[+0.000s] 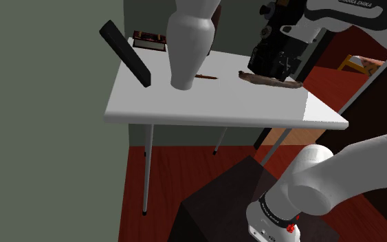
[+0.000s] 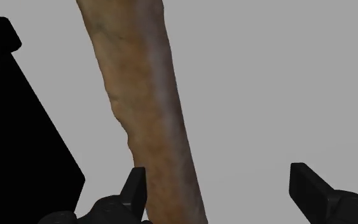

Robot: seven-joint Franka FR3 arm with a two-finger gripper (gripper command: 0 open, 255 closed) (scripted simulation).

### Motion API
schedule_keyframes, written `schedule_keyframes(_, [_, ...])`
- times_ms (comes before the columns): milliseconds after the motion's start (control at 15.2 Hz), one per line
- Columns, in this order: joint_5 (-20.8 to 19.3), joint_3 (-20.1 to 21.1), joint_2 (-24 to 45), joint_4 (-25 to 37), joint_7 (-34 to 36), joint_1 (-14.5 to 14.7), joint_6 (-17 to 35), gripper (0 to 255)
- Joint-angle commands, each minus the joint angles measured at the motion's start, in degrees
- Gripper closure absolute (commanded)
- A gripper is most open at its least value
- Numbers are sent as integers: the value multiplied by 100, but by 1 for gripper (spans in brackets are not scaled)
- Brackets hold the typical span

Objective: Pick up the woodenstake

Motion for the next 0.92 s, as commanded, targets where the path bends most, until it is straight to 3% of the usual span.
schedule_keyframes(0, [155,-534,515,526,-826,282,-106,0])
schedule_keyframes(66, [289,-844,822,811,-1251,436,-167,0])
schedule_keyframes(726, [202,-854,716,152,-1276,354,405,0])
schedule_keyframes(792, [187,-833,687,130,-1259,344,403,255])
schedule_keyframes(858, [191,-836,693,137,-1260,347,401,255])
